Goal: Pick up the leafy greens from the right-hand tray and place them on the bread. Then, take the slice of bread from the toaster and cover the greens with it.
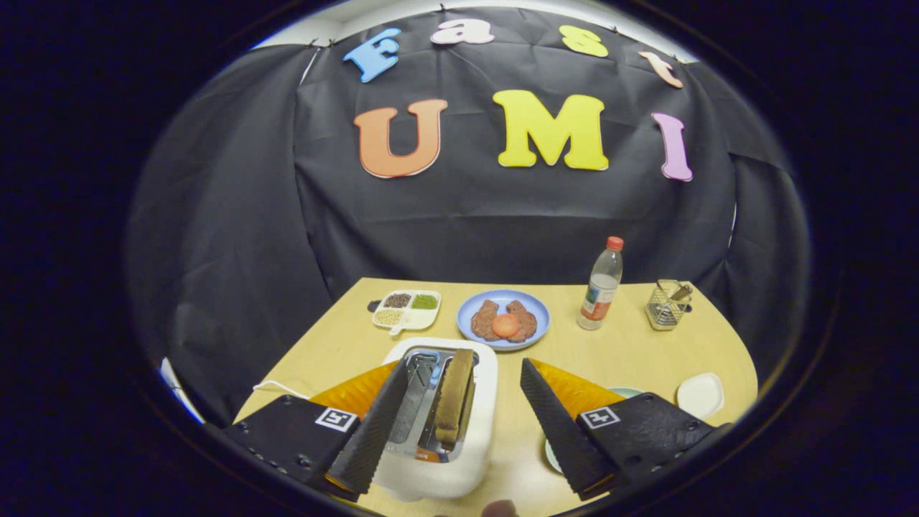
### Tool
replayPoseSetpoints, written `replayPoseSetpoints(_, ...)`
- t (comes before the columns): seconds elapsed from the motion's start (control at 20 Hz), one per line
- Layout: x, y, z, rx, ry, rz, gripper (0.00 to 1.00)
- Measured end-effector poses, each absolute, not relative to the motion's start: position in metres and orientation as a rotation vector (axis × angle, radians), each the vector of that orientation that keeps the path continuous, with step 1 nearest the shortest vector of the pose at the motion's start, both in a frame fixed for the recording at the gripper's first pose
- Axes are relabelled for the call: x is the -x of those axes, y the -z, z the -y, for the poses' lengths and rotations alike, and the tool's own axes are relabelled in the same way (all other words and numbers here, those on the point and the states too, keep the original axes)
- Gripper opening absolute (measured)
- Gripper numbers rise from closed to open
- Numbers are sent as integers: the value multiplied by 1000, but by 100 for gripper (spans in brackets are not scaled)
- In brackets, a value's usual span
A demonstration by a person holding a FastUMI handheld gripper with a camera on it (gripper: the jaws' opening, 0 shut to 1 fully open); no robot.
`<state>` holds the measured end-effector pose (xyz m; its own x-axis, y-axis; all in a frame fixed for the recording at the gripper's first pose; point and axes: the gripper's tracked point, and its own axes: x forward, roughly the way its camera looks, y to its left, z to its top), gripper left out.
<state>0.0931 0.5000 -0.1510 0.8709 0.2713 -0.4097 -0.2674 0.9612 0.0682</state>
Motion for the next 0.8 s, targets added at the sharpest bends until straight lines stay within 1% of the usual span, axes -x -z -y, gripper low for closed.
replayPoseSetpoints(0.1, -98, 163, -504, -12, -265, -462, 91)
replayPoseSetpoints(0.25, -103, 174, -506, -10, -252, -508, 67)
replayPoseSetpoints(0.35, -101, 183, -509, -8, -253, -547, 48)
replayPoseSetpoints(0.5, -102, 181, -510, -15, -253, -548, 20)
replayPoseSetpoints(0.55, -98, 181, -513, -14, -270, -546, 20)
replayPoseSetpoints(0.6, -94, 176, -517, -20, -297, -547, 11)
replayPoseSetpoints(0.7, -95, 165, -515, -20, -317, -515, 11)
replayPoseSetpoints(0.75, -93, 158, -517, -19, -335, -509, 1)
replayPoseSetpoints(0.8, -91, 152, -516, -24, -347, -501, 1)
